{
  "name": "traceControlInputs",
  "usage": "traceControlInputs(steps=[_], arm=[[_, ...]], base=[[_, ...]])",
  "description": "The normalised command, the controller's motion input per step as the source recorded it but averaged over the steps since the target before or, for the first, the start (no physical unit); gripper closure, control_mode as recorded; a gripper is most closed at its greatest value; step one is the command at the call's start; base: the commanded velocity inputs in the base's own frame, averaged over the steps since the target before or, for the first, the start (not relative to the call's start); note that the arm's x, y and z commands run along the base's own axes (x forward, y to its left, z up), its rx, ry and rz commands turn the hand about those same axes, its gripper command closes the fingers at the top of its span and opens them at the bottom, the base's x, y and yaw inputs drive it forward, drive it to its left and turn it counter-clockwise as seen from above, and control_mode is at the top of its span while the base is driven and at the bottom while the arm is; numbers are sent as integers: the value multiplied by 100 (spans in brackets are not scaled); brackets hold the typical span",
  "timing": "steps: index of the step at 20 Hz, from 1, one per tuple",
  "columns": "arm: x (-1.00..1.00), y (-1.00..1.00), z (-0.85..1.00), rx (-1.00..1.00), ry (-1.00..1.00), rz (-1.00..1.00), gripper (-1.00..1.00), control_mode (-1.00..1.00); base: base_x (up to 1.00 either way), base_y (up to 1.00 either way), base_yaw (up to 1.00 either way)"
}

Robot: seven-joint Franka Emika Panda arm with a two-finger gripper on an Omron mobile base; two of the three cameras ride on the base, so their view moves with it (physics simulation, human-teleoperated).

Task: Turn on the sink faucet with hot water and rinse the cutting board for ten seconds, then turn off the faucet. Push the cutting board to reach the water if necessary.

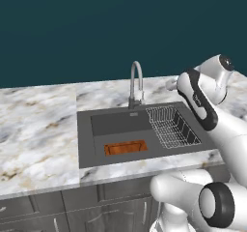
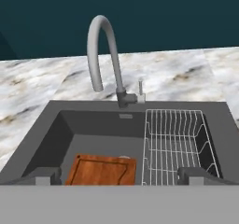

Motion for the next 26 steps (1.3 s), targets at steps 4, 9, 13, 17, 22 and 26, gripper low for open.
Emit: traceControlInputs(steps=[4, 9, 13, 17, 22, 26], arm=[[36, -13, 0, 5, -11, 3, -100, -100], [23, -11, -1, 3, -3, 2, -100, -100], [23, -18, -4, 3, 0, 3, -100, -100], [26, -18, -12, 3, 0, 3, -100, -100], [29, -18, -14, 2, 0, 2, -100, -100], [31, -11, -20, 0, 0, 1, -100, -100]], base=[[0, 0, 0], [0, 0, 0], [0, 0, 0], [0, 0, 0], [0, 0, 0], [0, 0, 0]])
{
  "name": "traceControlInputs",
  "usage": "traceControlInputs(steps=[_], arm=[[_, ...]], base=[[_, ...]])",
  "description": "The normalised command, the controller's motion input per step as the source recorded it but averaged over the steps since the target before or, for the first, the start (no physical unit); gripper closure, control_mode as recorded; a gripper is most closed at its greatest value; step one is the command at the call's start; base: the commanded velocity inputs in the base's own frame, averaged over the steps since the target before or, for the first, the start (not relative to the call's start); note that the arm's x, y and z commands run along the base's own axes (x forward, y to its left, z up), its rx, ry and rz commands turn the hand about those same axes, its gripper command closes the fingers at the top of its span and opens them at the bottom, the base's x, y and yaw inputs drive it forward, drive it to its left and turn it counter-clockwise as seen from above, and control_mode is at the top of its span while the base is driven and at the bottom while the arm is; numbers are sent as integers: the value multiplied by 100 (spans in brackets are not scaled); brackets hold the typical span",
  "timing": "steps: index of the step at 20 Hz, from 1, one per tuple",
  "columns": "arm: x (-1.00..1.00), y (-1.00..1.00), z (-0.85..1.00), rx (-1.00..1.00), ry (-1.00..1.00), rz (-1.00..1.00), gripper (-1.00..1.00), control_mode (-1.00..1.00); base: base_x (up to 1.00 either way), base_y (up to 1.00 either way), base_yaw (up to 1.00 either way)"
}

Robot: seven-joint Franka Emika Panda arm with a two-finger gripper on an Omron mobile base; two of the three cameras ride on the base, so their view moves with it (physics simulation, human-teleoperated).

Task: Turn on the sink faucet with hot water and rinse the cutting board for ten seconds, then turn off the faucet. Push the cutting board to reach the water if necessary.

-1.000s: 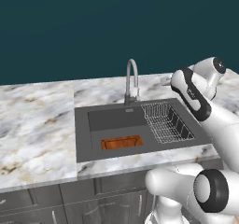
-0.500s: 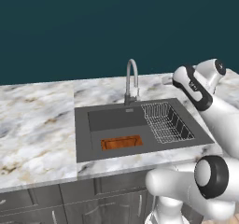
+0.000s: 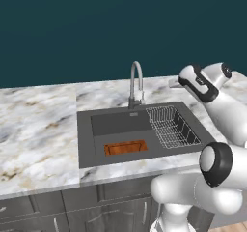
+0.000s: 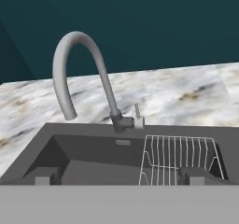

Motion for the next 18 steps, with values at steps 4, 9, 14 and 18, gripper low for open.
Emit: traceControlInputs(steps=[4, 9, 14, 18], arm=[[33, -3, -26, 0, 0, 1, -100, -100], [31, 0, -30, 0, 0, 0, -100, -100], [34, 0, -22, 0, 0, 0, -100, -100], [33, 0, -7, 0, 0, 0, -100, -100]], base=[[0, 0, 0], [0, 0, 0], [0, 0, 0], [0, 0, 0]])
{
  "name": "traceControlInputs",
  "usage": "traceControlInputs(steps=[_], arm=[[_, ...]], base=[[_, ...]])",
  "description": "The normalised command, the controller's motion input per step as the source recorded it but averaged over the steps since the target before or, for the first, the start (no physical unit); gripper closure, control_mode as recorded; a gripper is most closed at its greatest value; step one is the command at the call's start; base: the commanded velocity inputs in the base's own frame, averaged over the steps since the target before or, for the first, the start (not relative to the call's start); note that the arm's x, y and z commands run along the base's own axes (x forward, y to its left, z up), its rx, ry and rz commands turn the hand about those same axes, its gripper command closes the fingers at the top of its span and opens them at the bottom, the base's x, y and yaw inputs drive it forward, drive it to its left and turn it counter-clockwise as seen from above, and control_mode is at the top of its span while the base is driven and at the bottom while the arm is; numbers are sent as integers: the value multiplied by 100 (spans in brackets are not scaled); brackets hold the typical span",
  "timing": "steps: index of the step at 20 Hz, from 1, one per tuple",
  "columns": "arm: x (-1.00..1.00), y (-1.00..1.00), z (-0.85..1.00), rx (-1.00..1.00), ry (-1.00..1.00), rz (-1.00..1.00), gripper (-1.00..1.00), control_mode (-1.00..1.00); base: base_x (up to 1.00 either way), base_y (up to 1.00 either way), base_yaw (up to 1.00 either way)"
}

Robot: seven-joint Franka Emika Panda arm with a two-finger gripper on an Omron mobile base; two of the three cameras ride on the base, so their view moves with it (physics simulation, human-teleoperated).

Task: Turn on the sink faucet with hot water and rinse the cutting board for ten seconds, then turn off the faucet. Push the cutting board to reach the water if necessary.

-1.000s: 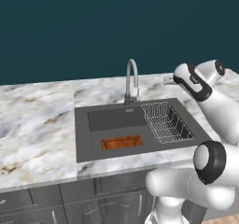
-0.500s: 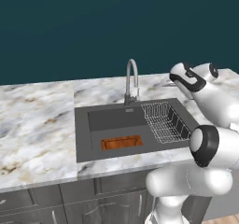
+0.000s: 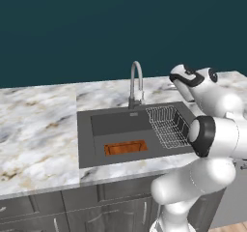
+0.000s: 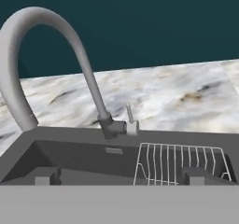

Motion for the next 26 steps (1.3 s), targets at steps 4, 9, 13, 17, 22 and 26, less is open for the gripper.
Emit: traceControlInputs(steps=[4, 9, 13, 17, 22, 26], arm=[[29, 0, -13, 0, 0, 0, -100, -100], [27, 0, -17, 0, 0, 0, -100, -100], [29, 0, -20, 0, 0, 0, -100, -100], [27, 0, -15, 0, -1, 0, -100, -100], [27, 0, -14, 0, -3, 0, -100, -100], [20, 0, -20, 0, -4, 0, -100, -100]], base=[[0, 0, 0], [0, 0, 0], [0, 0, 0], [0, 0, 0], [0, 0, 0], [0, 0, 0]])
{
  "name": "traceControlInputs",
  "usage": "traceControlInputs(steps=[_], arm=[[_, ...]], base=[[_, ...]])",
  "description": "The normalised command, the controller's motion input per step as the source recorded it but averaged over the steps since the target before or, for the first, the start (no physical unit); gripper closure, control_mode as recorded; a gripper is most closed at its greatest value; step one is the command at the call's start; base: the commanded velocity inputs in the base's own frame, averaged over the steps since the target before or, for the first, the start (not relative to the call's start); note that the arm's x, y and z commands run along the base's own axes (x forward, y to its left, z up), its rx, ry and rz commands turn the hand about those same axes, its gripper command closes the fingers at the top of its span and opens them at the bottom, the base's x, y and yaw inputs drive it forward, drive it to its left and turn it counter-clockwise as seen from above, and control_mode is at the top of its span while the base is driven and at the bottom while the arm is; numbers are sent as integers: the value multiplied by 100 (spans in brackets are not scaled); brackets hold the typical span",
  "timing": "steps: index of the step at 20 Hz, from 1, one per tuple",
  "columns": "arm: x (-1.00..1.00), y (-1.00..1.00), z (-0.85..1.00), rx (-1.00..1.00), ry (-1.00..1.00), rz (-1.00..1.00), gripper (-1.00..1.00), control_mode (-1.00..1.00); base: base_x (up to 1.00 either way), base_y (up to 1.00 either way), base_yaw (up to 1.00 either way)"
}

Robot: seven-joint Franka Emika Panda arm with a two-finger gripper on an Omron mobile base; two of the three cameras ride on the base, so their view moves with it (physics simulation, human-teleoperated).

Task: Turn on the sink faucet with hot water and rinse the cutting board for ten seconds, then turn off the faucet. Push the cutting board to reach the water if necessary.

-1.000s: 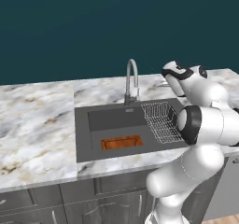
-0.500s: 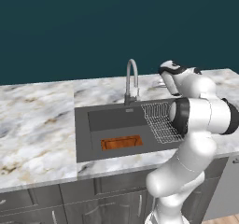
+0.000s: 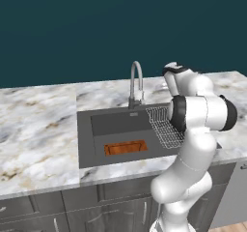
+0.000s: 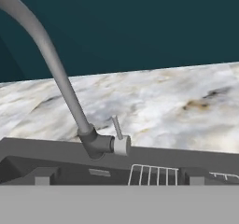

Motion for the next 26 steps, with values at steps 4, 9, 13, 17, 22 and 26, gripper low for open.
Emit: traceControlInputs(steps=[4, 9, 13, 17, 22, 26], arm=[[14, 0, -27, 0, -5, 0, -100, -100], [8, 0, -27, 0, -7, 0, -100, -100], [1, 0, -21, 0, -8, 0, -100, -100], [1, 0, -16, 0, -8, 0, -100, -100], [13, 1, -11, 0, -5, -3, -100, -100], [18, 5, -9, 0, -5, -2, -100, -100]], base=[[0, 0, 0], [0, 0, 0], [0, 0, 0], [0, 0, 0], [0, 0, 0], [0, 0, 0]])
